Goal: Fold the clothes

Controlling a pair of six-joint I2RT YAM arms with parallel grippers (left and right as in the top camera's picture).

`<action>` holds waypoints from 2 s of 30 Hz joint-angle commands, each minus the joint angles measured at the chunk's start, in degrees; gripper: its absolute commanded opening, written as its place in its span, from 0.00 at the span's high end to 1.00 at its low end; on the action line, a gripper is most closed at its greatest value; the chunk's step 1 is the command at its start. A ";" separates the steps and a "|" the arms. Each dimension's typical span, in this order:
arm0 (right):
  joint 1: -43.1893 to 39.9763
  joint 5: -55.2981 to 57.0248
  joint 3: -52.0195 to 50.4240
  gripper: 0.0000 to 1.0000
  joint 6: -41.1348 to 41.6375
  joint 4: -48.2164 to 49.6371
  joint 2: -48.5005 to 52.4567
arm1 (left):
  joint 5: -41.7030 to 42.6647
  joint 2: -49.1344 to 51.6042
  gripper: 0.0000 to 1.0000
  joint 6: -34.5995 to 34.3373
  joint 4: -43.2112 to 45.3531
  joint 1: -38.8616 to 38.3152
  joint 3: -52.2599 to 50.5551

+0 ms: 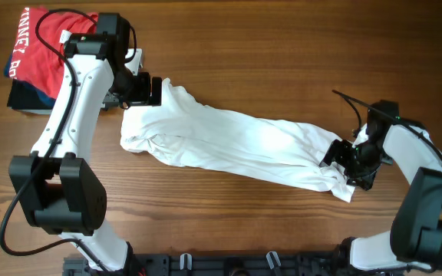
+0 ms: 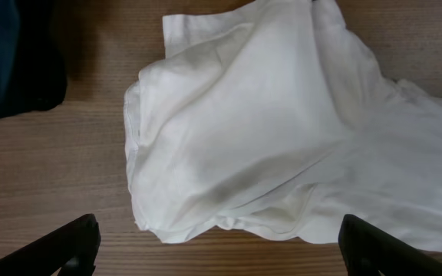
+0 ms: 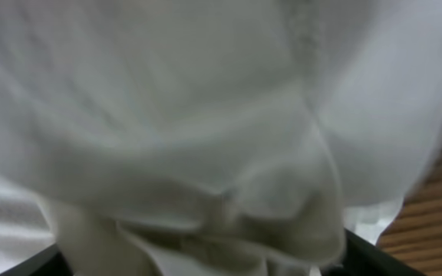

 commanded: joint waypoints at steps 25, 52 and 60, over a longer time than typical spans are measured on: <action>-18.16 -6.88 14.21 0.96 -10.58 -3.87 0.98 | 1.14 -0.94 0.00 -0.79 1.97 0.59 0.07; 31.01 -6.99 18.23 0.28 2.89 2.21 1.09 | 1.14 -0.94 0.00 -0.79 2.80 0.59 0.07; 30.84 -7.06 22.14 0.24 1.22 -3.45 0.46 | 2.75 -0.94 0.00 -0.76 2.80 0.59 0.07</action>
